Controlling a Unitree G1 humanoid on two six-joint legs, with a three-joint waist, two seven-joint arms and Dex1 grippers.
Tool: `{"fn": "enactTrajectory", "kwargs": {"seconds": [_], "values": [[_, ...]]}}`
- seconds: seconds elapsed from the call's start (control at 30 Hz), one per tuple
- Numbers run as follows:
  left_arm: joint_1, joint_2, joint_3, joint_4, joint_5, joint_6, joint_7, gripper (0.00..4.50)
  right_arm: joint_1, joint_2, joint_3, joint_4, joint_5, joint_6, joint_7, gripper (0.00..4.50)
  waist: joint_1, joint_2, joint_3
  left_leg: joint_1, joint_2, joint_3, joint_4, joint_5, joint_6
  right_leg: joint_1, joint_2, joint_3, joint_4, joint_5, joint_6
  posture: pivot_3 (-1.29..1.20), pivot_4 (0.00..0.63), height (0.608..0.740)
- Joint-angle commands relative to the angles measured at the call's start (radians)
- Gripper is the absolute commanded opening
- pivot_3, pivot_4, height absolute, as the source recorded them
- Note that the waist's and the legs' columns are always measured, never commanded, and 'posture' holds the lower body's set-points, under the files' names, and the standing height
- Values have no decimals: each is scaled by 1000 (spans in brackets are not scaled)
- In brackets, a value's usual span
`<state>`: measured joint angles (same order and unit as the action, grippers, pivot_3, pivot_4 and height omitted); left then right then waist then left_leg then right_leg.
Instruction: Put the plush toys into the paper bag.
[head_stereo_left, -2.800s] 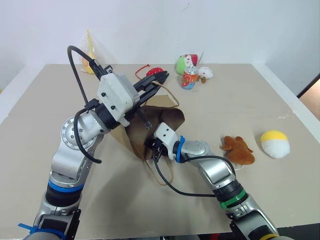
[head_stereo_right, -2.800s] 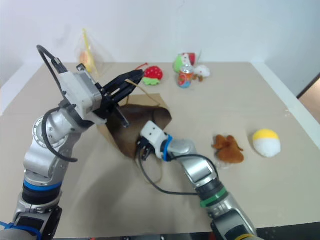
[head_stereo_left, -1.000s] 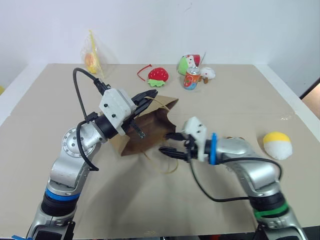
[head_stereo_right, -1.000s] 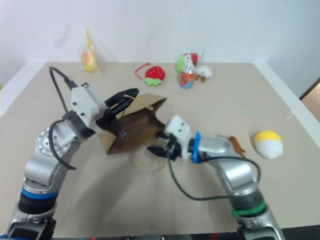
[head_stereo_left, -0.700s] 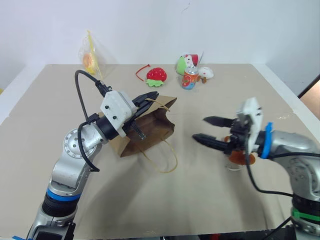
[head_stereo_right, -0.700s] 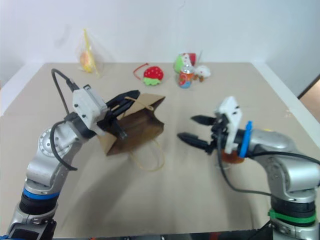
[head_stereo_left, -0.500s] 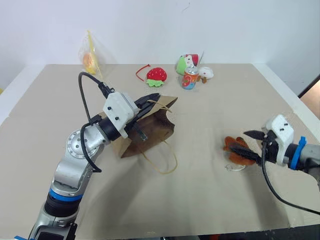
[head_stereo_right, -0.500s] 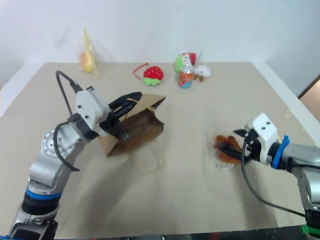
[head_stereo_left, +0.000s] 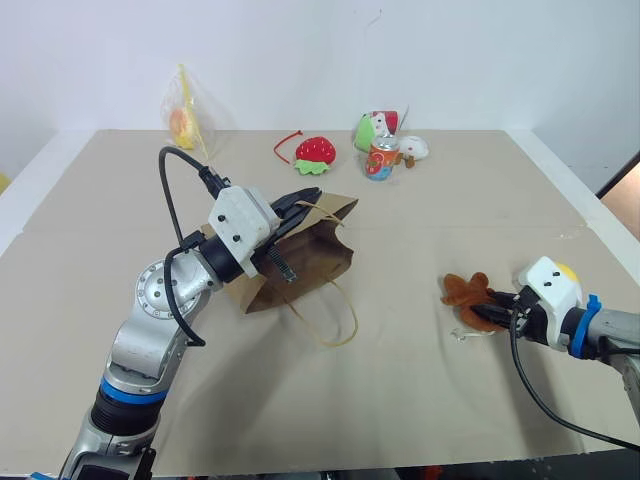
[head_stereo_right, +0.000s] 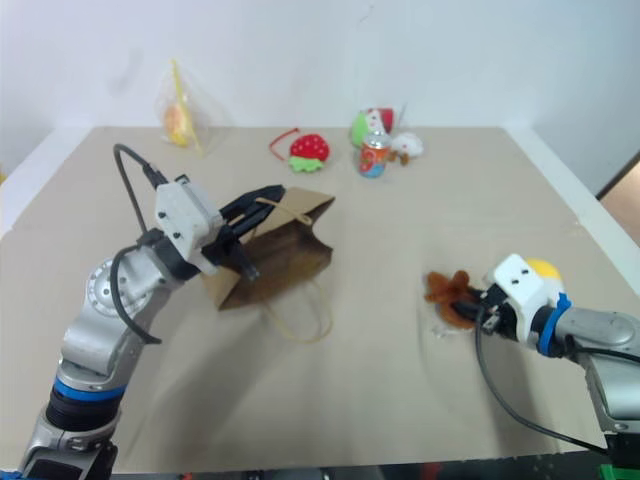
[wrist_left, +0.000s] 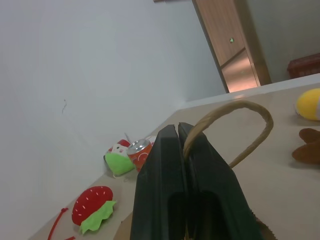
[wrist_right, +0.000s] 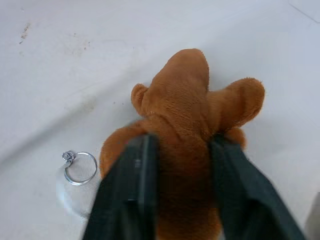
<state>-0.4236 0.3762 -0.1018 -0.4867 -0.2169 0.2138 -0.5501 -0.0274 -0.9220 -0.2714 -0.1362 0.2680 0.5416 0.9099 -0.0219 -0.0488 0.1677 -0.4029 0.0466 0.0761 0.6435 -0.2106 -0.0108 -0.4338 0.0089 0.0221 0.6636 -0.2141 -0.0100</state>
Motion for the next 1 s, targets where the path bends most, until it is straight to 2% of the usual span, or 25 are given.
{"fn": "enactTrajectory", "kwargs": {"seconds": [0.03,0.17,0.3,0.5,0.6,0.8,1.0], "values": [[-19,-6,11,-12,-2,-18,6,0,-8,3,7,2,10,8,-3,256,0,0,0,0,0,0,0,0,0,0,0,0,0,0,0,0,150,740],[-23,-12,15,-4,-7,-14,6,0,-61,-4,-26,-63,98,32,43,256,-2,0,0,0,0,0,0,0,1,0,1,1,0,0,0,0,150,740],[-25,-12,22,1,-10,-7,6,0,-170,-21,-31,-200,257,159,80,256,-7,2,1,0,1,0,-1,0,1,-2,3,4,0,0,0,0,150,740],[-36,-17,29,24,3,-7,21,0,-342,23,72,-442,560,408,49,256,-1,1,1,-2,1,-4,-3,0,1,-2,4,0,0,-1,-2,0,150,740],[-42,-21,25,27,8,-7,30,0,-386,84,128,-493,633,457,-15,256,0,1,1,-4,1,-7,-3,0,1,-2,3,-2,0,-2,-2,0,150,740],[-43,-27,12,20,10,-5,32,0,-522,218,298,-421,518,403,-117,256,-2,1,1,-4,1,-6,-1,0,1,-2,0,-1,0,-1,0,0,150,740],[-41,-34,9,14,9,5,34,0,-650,290,429,-262,352,279,-105,256,-1,1,1,-5,1,-7,-1,1,2,-2,1,-1,0,-1,-1,0,150,740]]}}
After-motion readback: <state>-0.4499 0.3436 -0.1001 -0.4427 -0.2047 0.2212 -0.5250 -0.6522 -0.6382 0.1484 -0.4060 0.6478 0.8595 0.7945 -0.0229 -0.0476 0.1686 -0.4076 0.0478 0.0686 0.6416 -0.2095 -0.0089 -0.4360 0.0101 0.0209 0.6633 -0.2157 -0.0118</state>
